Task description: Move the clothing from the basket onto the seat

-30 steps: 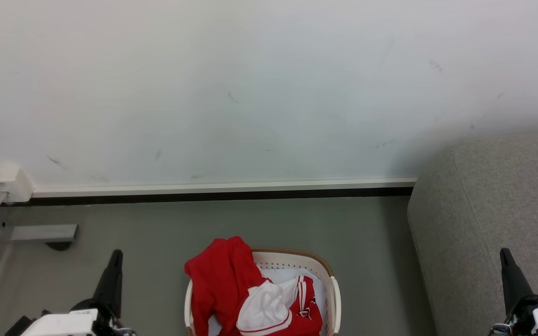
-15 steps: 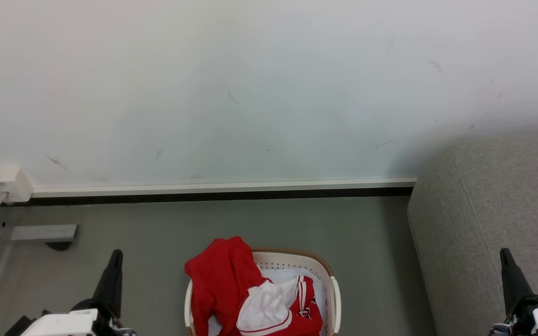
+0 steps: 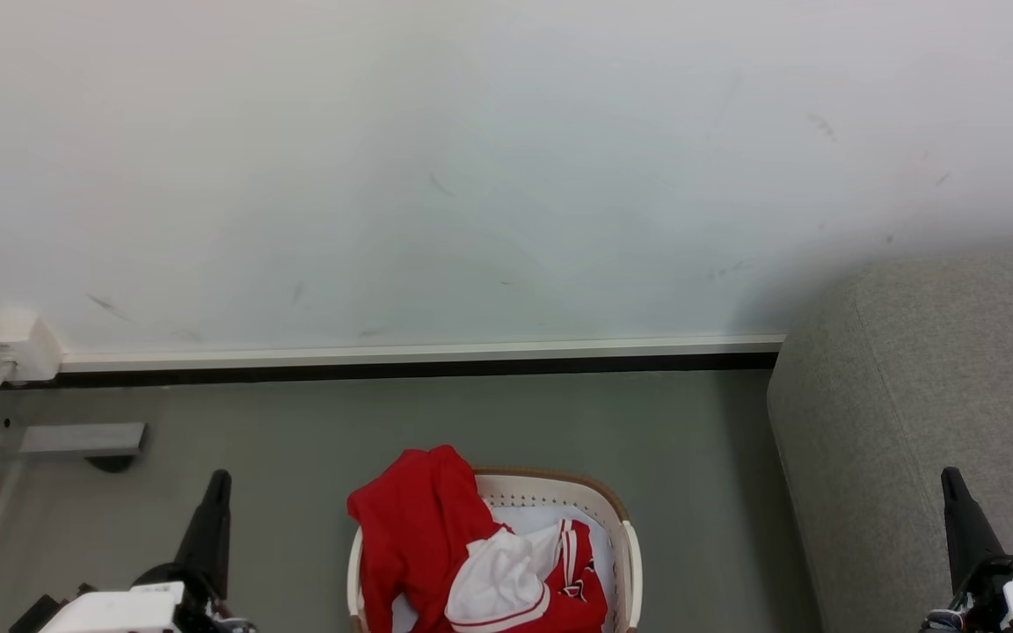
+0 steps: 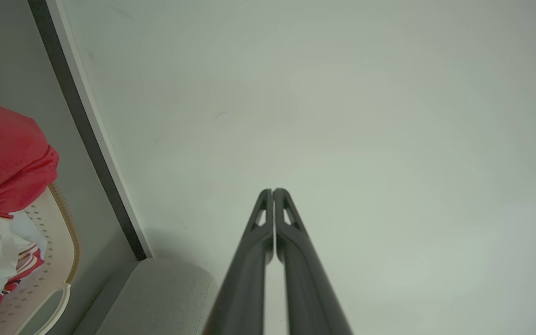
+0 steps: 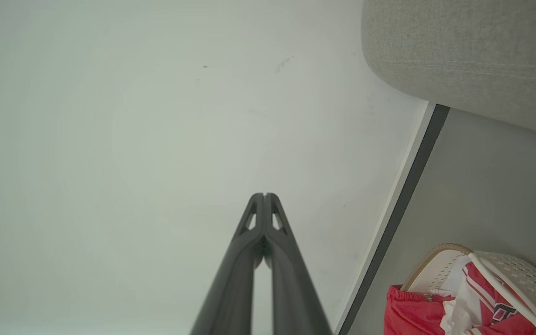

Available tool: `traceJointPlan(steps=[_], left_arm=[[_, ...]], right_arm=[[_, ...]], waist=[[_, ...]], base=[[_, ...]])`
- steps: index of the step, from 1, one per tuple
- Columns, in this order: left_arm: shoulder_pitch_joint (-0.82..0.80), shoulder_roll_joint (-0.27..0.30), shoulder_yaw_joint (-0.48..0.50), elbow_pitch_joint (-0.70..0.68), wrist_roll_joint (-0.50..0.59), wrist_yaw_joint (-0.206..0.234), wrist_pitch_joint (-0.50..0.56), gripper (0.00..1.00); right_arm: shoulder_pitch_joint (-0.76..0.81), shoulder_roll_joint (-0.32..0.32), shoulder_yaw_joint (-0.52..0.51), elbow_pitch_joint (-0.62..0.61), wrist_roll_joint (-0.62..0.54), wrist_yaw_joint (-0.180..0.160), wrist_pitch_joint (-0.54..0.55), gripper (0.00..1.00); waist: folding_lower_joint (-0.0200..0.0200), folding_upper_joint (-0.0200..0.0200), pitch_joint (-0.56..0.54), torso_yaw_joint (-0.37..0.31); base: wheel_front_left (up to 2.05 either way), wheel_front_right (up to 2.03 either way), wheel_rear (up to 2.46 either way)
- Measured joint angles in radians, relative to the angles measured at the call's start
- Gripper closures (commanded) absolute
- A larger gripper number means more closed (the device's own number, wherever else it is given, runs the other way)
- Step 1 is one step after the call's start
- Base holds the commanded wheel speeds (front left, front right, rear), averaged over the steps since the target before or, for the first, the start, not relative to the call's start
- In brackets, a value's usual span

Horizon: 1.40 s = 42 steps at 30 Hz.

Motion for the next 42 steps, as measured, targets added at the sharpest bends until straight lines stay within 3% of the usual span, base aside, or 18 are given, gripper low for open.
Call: traceJointPlan(steps=[11,12,20,28,42], left_arm=[[0.0,0.0,0.0,0.0,0.0,0.0,0.0,1.0],[0.0,0.0,0.0,0.0,0.0,0.0,0.0,0.0],[0.034,-0.011,-0.011,0.032,0.005,0.003,-0.021,0.0],[0.034,-0.011,-0.022,0.026,0.047,0.003,-0.063,0.0],[0.035,-0.01,-0.036,-0.01,0.316,0.012,-0.12,0.0]], right_arm=[[0.0,0.0,0.0,0.0,0.0,0.0,0.0,1.0],[0.0,0.0,0.0,0.0,0.0,0.0,0.0,0.0],[0.028,0.014,0.013,0.04,-0.015,0.0,-0.021,0.0],[0.028,0.014,0.016,0.028,-0.166,0.0,-0.059,0.0],[0.028,0.013,0.055,-0.027,-0.495,0.0,-0.118,0.0]], waist=[[0.0,0.0,0.0,0.0],[0.0,0.0,0.0,0.0],[0.0,0.0,0.0,0.001],[0.0,0.0,0.004,0.002],[0.0,0.0,0.014,-0.001]], base=[[0.0,0.0,0.0],[0.0,0.0,0.0],[0.0,0.0,0.0],[0.0,0.0,0.0],[0.0,0.0,0.0]])
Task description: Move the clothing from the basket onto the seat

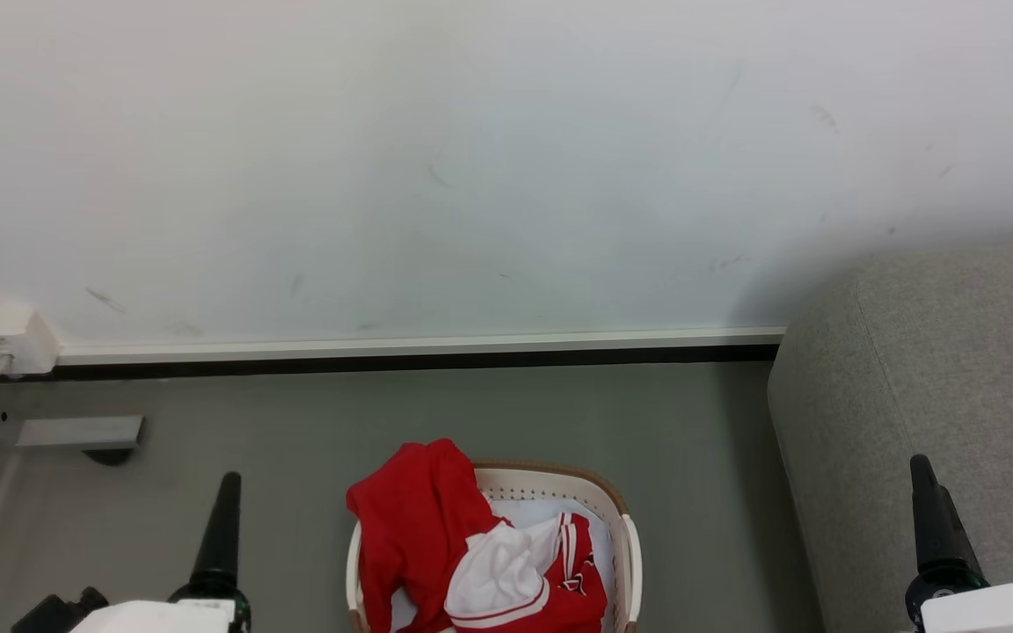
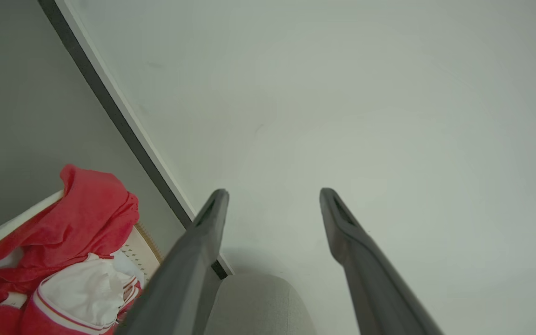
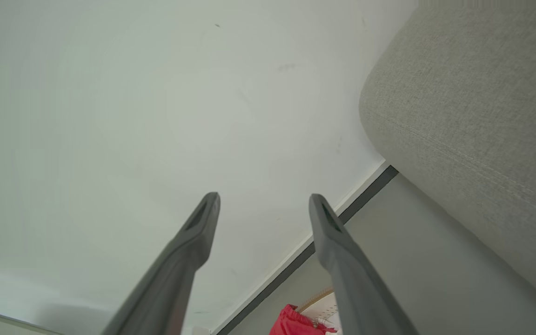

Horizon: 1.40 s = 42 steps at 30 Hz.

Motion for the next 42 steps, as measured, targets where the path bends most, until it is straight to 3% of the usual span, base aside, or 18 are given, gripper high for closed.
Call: traceJointPlan(steps=[19,42], left_arm=[[0.017,0.002,-0.057,-0.038,0.396,0.073,-0.066,0.0],[0.038,0.004,-0.067,-0.056,0.725,0.128,-0.136,0.0]], right_arm=[[0.0,-0.01,0.065,-0.022,-0.384,0.0,-0.069,0.0],[-0.001,-0.016,0.113,0.008,-0.68,0.0,-0.138,0.0]], waist=[[0.0,0.0,0.013,-0.008],[0.0,0.0,0.026,-0.009]], base=[[0.0,0.0,0.0],[0.0,0.0,0.0]])
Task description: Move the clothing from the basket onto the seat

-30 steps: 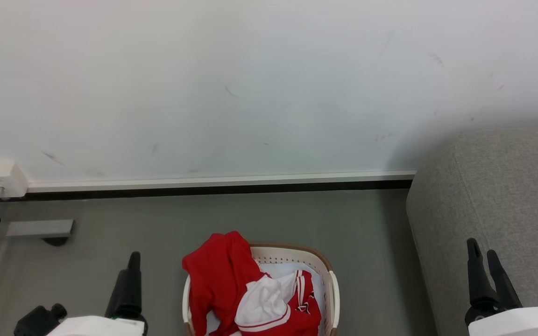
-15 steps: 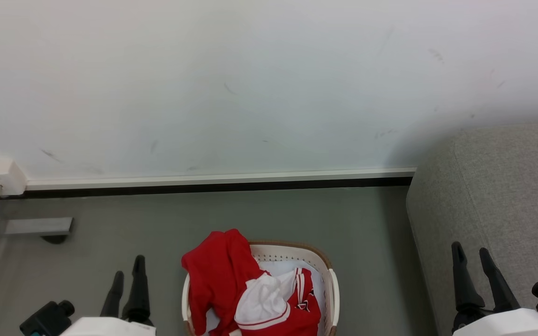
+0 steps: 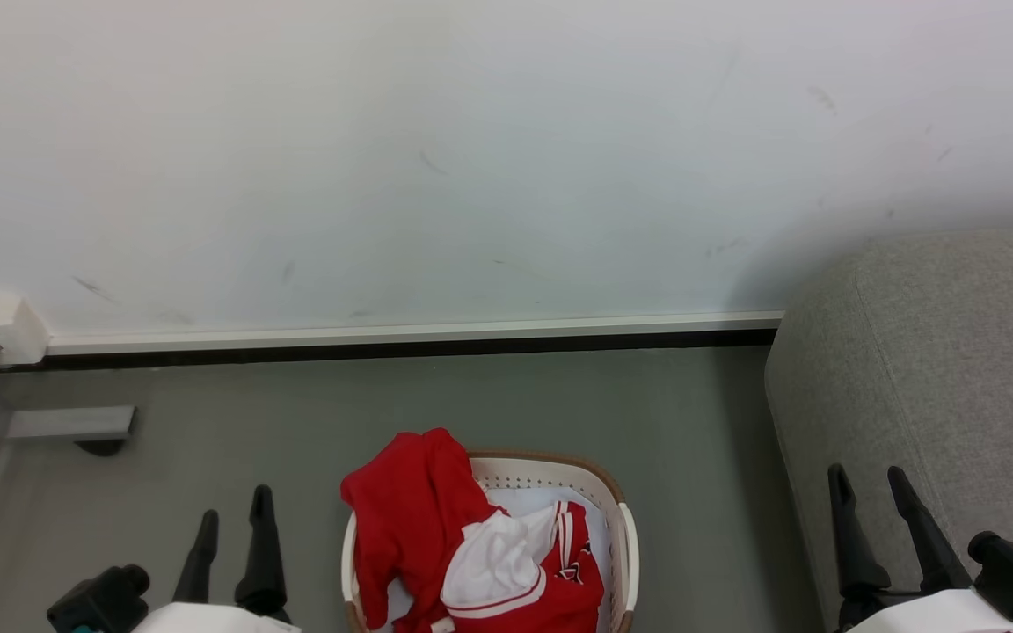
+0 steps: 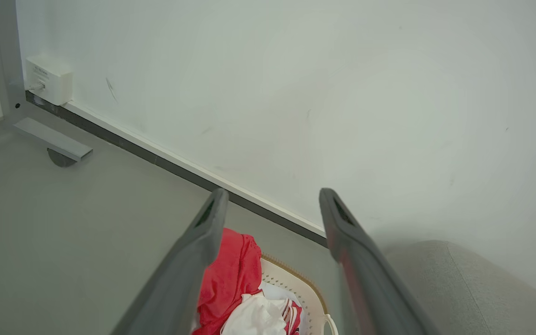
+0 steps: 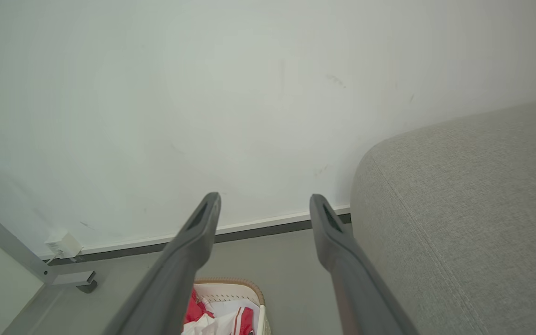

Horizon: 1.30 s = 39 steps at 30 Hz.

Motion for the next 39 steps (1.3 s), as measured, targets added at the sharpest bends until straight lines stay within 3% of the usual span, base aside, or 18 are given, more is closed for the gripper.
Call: traceJointPlan(steps=[39], left_arm=[[0.042,0.004,0.013,-0.019,0.364,0.02,-0.084,0.0]], right_arm=[[0.006,0.003,0.005,0.038,-0.299,0.0,-0.086,0.0]], waist=[[0.0,0.0,0.005,-0.013]], base=[[0.0,0.0,0.0]])
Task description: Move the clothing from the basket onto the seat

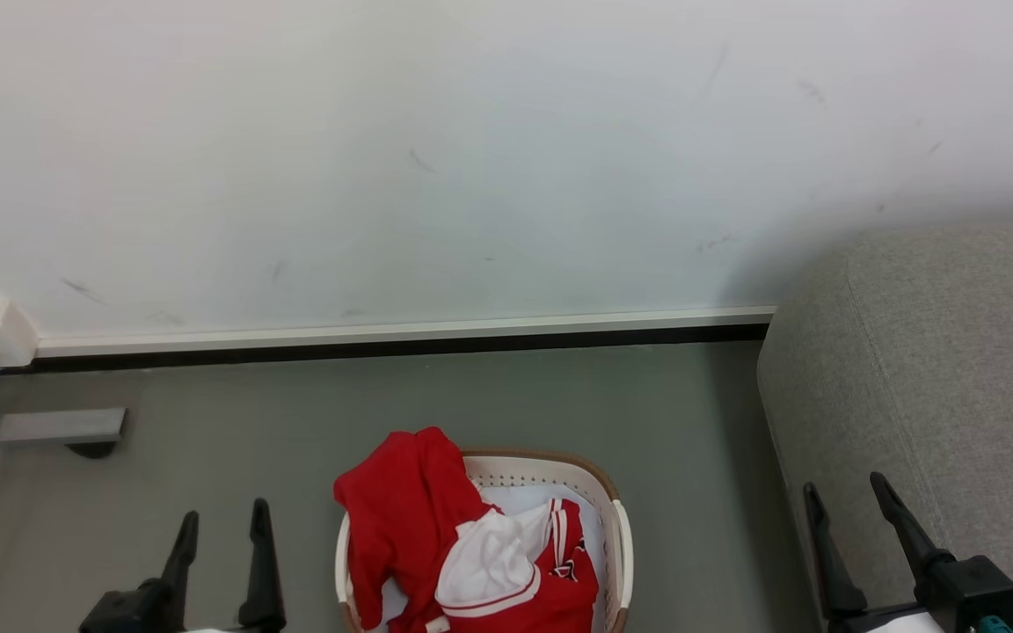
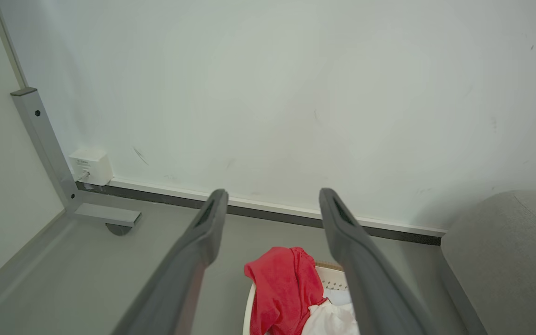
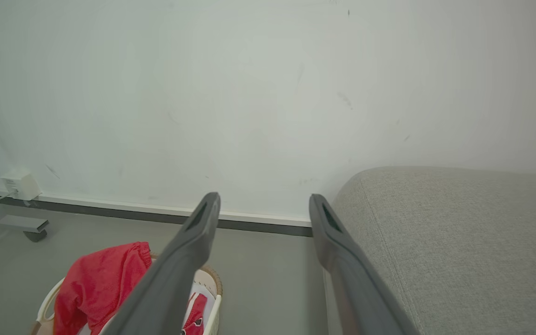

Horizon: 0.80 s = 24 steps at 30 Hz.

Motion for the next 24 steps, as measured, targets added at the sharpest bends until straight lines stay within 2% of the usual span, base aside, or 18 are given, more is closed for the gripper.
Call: traceJointPlan(steps=[18,24], left_arm=[[0.011,0.002,0.005,-0.002,0.117,0.006,-0.035,0.0],[0.011,0.002,0.002,-0.001,0.122,0.008,-0.037,0.0]], right_arm=[[0.008,0.0,0.017,0.006,-0.12,0.0,-0.032,0.0],[0.008,-0.001,0.017,0.007,-0.131,0.0,-0.035,0.0]], waist=[[0.0,0.0,0.016,-0.007],[0.0,0.0,0.018,-0.009]], base=[[0.0,0.0,0.0],[0.0,0.0,0.0]])
